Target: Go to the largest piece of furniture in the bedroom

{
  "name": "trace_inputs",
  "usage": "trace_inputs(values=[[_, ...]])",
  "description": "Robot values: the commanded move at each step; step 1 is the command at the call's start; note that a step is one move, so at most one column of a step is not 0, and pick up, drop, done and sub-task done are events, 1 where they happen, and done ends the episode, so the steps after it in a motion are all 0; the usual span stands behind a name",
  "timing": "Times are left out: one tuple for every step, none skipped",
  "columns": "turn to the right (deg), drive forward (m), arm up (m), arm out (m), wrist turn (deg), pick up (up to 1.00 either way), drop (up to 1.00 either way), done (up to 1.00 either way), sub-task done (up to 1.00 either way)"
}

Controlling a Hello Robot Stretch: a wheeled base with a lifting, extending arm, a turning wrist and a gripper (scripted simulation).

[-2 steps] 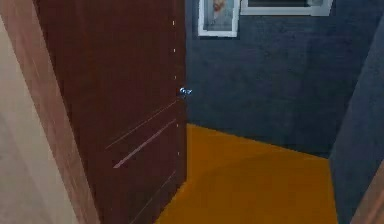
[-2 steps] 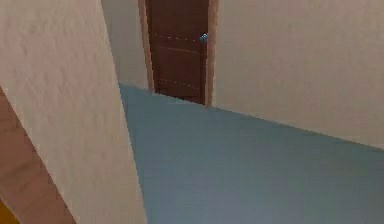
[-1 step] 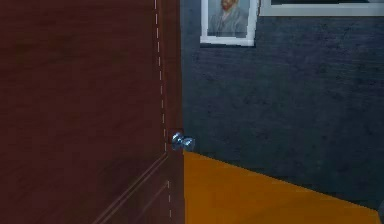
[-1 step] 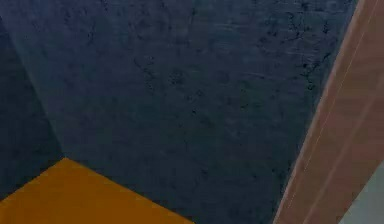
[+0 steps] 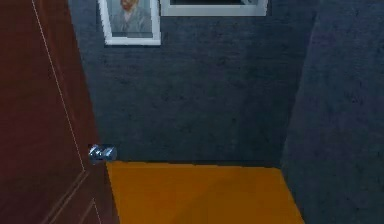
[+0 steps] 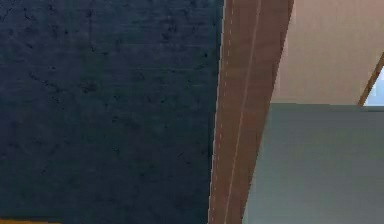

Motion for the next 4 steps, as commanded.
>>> trace_inputs(values=[[0.0, 0.45, 0.0, 0.0, 0.0, 0.0, 0.0, 0.0, 0.0], [-15.0, 0.0, 0.0, 0.0, 0.0, 0.0, 0.0, 0.0, 0.0], [0.0, 0.8, 0.0, 0.0, 0.0, 0.0, 0.0, 0.0, 0.0], [-45.0, 0.0, 0.0, 0.0, 0.0, 0.0, 0.0, 0.0, 0.0]])
